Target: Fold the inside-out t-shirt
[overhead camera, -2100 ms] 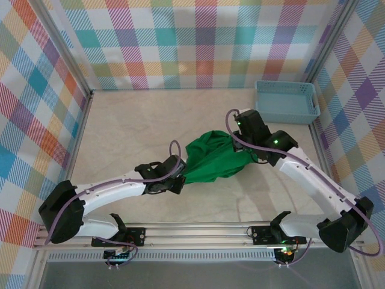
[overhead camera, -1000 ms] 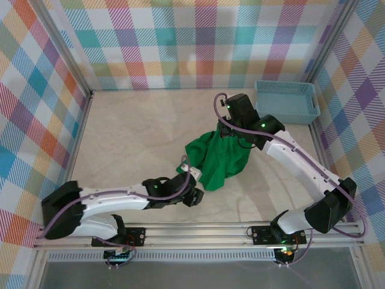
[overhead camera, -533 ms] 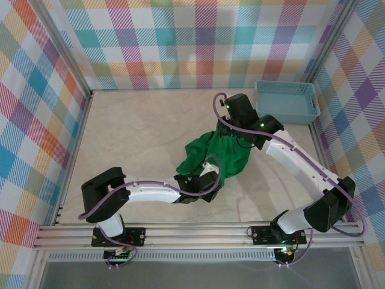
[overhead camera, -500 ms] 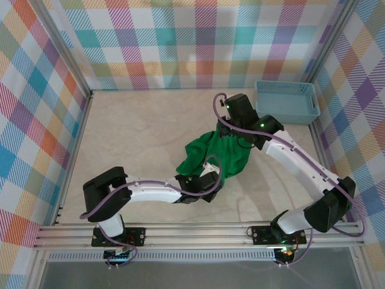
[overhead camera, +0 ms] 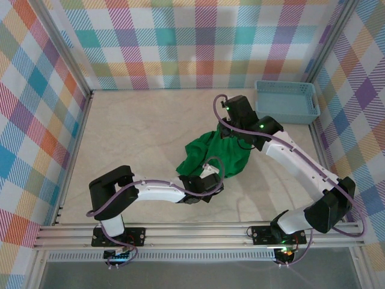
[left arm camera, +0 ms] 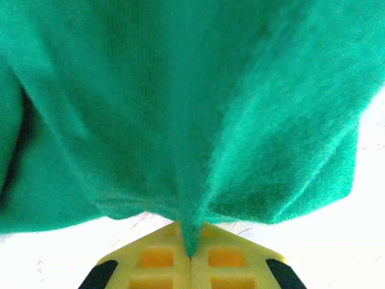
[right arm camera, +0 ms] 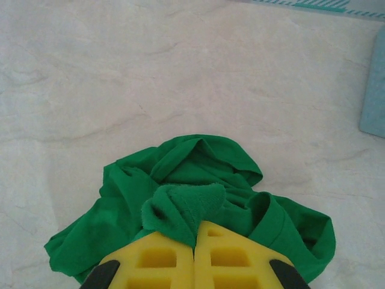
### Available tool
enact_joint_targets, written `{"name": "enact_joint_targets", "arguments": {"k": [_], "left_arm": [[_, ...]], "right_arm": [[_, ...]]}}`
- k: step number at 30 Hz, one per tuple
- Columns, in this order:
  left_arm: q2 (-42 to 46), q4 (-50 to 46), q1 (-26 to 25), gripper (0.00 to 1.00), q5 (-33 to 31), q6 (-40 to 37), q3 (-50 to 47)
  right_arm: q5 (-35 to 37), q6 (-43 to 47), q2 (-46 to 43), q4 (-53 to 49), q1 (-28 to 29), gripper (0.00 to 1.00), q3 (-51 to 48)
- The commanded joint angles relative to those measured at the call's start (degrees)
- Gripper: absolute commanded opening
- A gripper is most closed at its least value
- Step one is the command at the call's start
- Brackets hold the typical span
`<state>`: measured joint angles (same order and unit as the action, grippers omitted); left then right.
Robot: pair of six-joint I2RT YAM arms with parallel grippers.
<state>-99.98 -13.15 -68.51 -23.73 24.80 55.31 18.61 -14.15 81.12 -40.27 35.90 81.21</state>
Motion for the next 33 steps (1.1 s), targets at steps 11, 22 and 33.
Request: {"name": "enact_joint_targets", "arguments": {"k": [11, 22, 33], "left_arm": [[25.5, -17.5, -10.6, 0.0, -9.8, -6.7, 7.1], [25.2, -21.6, 10.8, 0.0, 1.9, -3.0, 2.5], [41.9, -32.2, 22.3, 0.0, -15.1, 7.8, -1.1]], "right_arm": [[5.5, -0.3, -9.7, -4.7, -3.4, 0.0, 4.6], [6.2, -1.3, -7.7, -3.7, -3.6, 0.0, 1.9], [-0.2, -4.8, -6.8, 0.0, 7.0, 0.0, 4.9]]}}
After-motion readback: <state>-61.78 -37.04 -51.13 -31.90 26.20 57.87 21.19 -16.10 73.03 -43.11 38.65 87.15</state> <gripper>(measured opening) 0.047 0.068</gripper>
